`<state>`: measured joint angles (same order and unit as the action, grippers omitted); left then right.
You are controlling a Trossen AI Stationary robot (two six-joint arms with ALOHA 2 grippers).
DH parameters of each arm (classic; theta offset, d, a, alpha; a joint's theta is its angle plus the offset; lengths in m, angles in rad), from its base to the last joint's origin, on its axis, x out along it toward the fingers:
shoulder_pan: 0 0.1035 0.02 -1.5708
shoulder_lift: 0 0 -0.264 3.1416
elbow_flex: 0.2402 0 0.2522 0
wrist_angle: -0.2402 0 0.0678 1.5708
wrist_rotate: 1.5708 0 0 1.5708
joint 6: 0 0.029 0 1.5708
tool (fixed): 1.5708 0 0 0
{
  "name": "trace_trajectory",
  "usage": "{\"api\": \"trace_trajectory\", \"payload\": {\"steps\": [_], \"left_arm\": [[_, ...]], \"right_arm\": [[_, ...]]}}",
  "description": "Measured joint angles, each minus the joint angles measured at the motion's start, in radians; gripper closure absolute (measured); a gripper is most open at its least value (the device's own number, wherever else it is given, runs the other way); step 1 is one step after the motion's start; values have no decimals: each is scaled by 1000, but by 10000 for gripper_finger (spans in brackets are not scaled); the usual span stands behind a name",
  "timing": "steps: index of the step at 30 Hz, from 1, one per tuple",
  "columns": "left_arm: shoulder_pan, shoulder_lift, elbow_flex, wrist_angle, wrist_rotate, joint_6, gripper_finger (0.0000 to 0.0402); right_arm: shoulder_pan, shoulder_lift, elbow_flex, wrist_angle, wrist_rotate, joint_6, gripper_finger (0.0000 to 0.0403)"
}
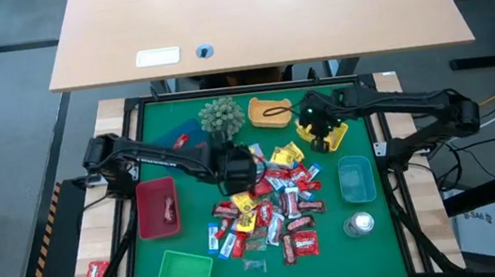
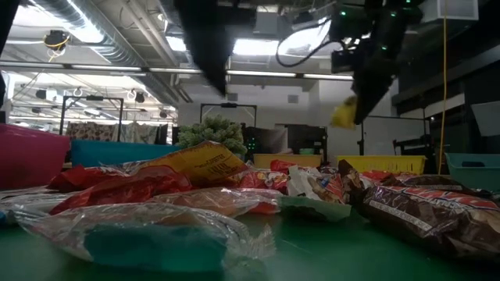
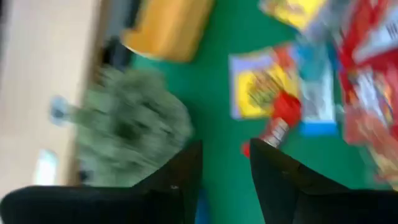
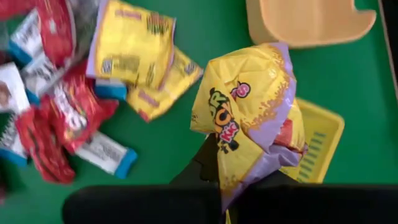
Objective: Sort candy
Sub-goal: Put the yellow candy into the yellow bin
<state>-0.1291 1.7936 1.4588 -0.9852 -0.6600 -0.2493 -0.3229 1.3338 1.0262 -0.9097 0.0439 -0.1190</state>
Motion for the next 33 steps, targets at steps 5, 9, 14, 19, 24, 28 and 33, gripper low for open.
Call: {"api": "trace_trajectory", "payload": {"steps": [5, 9, 14, 19, 24, 28, 33], "left_arm": [[0, -23, -197, 180, 153, -6, 282], [4, -39, -278, 315, 212, 11, 282], [26, -41, -314, 397, 214, 39, 282], [43, -41, -315, 406, 212, 39, 282], [42, -41, -315, 407, 209, 49, 282], [42, -40, -315, 419, 209, 50, 282], [44, -40, -315, 422, 210, 50, 282]], "right_arm": [[-38, -97, -97, 5, -1, -21, 403], [-89, -175, -154, 25, -4, -21, 403], [-124, -204, -186, 31, -36, -21, 403], [-123, -194, -198, 42, -28, -21, 401], [-123, -186, -199, 44, -28, -19, 390], [-123, -186, -199, 44, -28, -18, 372], [-123, -186, -199, 44, -8, -18, 317]]}}
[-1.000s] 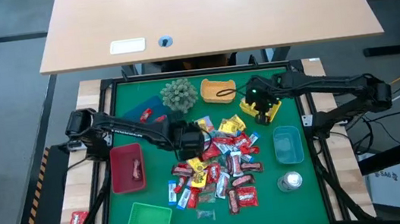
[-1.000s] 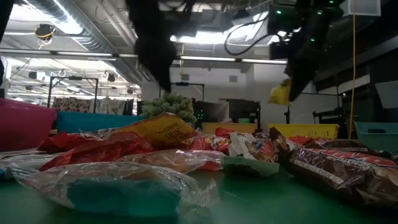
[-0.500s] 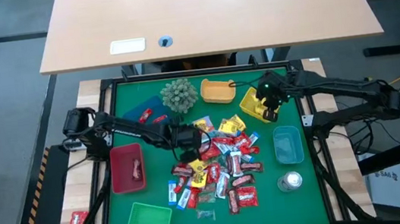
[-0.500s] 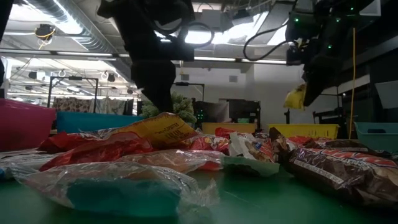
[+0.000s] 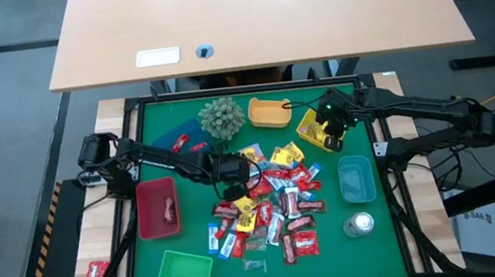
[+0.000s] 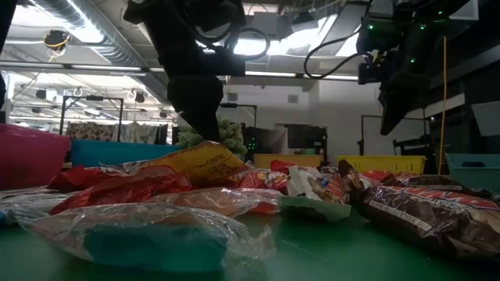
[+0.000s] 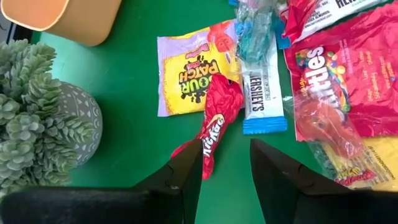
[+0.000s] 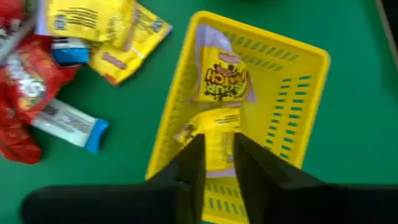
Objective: Sort candy
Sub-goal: Put the yellow candy into the yellow bin, then put the red chocolate into the blue bin
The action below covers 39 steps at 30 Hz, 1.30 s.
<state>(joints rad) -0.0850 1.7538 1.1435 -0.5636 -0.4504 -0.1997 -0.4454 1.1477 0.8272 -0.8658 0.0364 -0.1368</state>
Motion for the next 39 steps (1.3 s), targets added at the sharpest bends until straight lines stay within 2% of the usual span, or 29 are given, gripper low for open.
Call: {"api": "trace_trajectory", "payload": {"steps": [6, 12, 16, 21, 24, 32, 39], "left_arm": [[41, 1, 0, 0, 44, -8, 256], [104, 1, 0, 0, 92, 14, 213], [149, 1, 0, 0, 126, 107, 205], [205, 1, 0, -2, 317, 205, 204], [228, 4, 0, -2, 382, 254, 205], [251, 9, -57, 64, 416, 306, 209], [250, 9, -167, 196, 412, 307, 209]], "right_arm": [[0, 0, 0, 0, 60, 0, 237], [0, 0, 0, 0, 59, 0, 198], [0, 0, 0, 0, 58, 0, 192], [0, 0, 0, 0, 58, 0, 191], [0, 0, 0, 0, 58, 0, 191], [0, 0, 0, 1, 54, 0, 191], [0, 0, 0, 44, -51, 0, 191]]}}
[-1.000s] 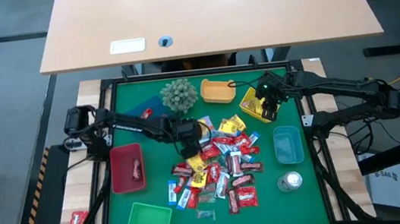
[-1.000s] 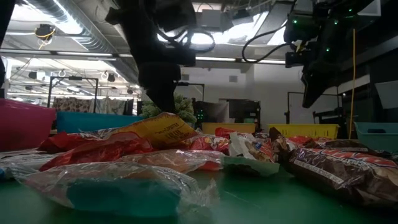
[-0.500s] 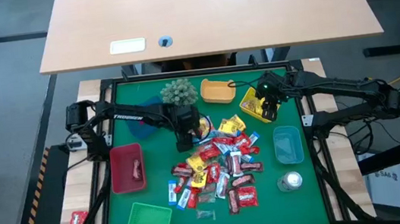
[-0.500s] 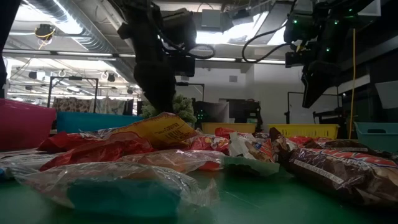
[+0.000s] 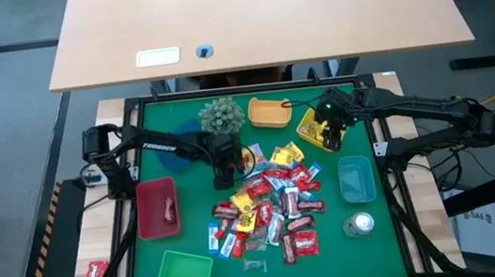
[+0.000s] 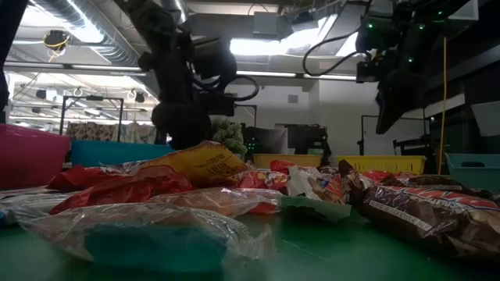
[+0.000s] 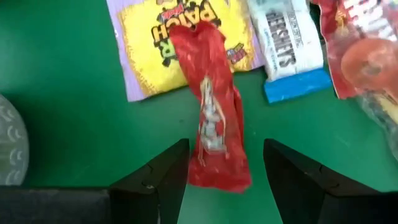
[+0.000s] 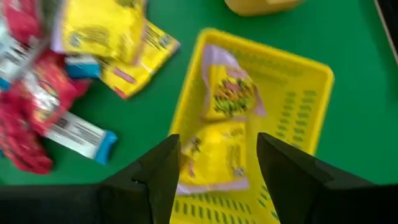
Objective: Sort candy
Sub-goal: Put the red chocolate into the blue bin
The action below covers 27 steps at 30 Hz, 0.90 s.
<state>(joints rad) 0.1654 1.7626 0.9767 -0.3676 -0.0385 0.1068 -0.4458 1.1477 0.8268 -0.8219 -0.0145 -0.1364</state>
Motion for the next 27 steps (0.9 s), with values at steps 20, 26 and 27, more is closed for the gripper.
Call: {"api": "trace_trajectory", "payload": {"steps": [20, 26, 27], "left_arm": [[-1, -3, -67, 91, 10, -10, 308], [1, 0, -2, 73, -11, -45, 336], [1, 0, 15, 63, -11, -45, 338]], "right_arm": [[1, 0, 0, 187, -120, 0, 191], [1, 0, 0, 214, -136, 0, 191], [1, 0, 0, 217, -136, 0, 191]]}}
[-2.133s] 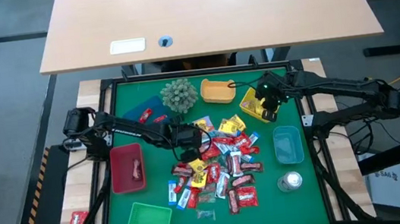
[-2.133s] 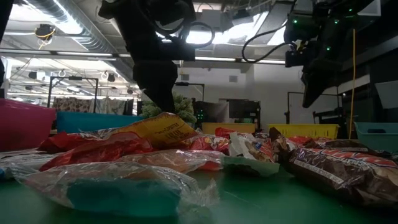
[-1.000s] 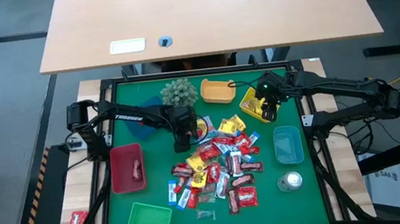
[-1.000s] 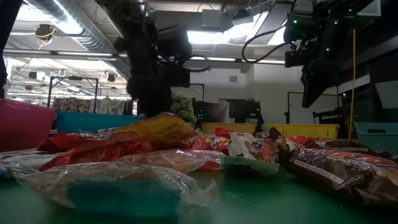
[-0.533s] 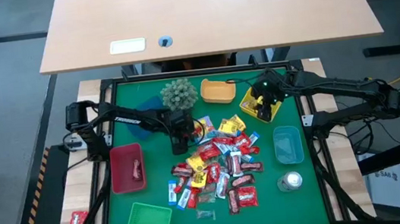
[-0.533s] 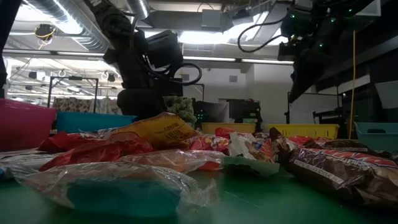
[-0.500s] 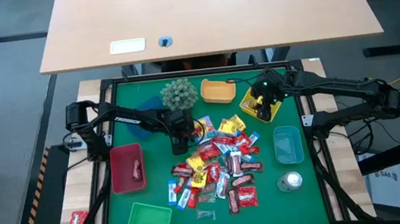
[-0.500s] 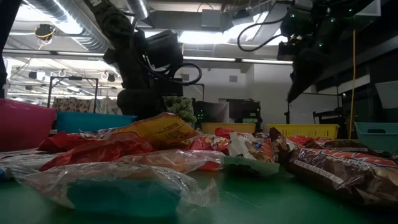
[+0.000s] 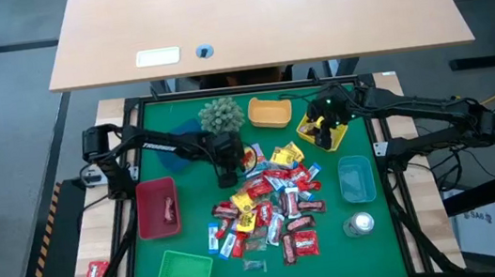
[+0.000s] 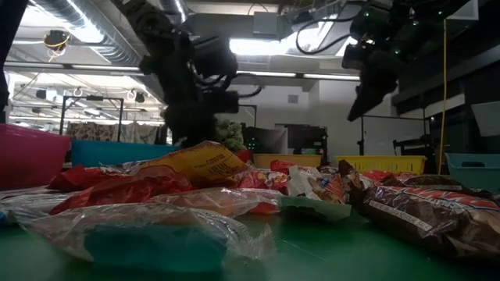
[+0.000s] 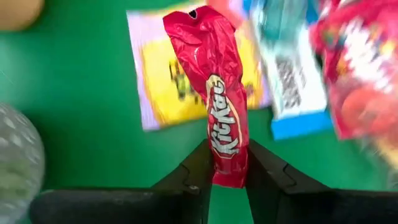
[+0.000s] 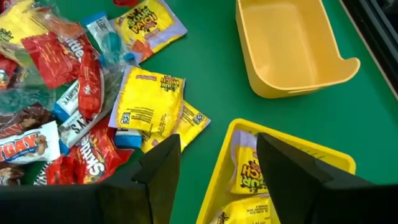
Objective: Sort candy
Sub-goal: Put the red chocolate into the blue bin
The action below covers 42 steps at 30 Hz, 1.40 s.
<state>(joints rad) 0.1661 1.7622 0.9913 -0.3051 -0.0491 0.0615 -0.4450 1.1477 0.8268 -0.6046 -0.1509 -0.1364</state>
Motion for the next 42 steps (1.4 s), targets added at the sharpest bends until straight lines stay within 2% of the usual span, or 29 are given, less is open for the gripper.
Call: {"api": "trace_trajectory", "payload": {"steps": [11, 18, 24, 27, 30, 32, 35, 42], "left_arm": [[24, -37, 156, -262, 5, -4, 343], [108, -188, 167, -454, 6, -4, 343], [198, -327, 131, -615, -2, -29, 343], [226, -367, 117, -763, -55, -79, 343], [241, -381, 114, -869, -154, -131, 344], [241, -379, 114, -875, -216, -164, 343], [242, -376, 114, -865, -233, -160, 336], [242, -375, 114, -854, -308, -217, 273]], "right_arm": [[0, 0, 0, 4, 0, 0, 191], [0, 0, 0, 5, -2, 0, 191], [1, 0, 0, 8, -62, -1, 191], [15, 0, 0, 6, -78, 0, 191], [42, 0, 0, 20, -78, -5, 191], [64, 0, 0, 40, -78, -19, 191], [96, 0, 0, 71, -67, -34, 191], [151, 0, 0, 88, -25, -56, 191]]}}
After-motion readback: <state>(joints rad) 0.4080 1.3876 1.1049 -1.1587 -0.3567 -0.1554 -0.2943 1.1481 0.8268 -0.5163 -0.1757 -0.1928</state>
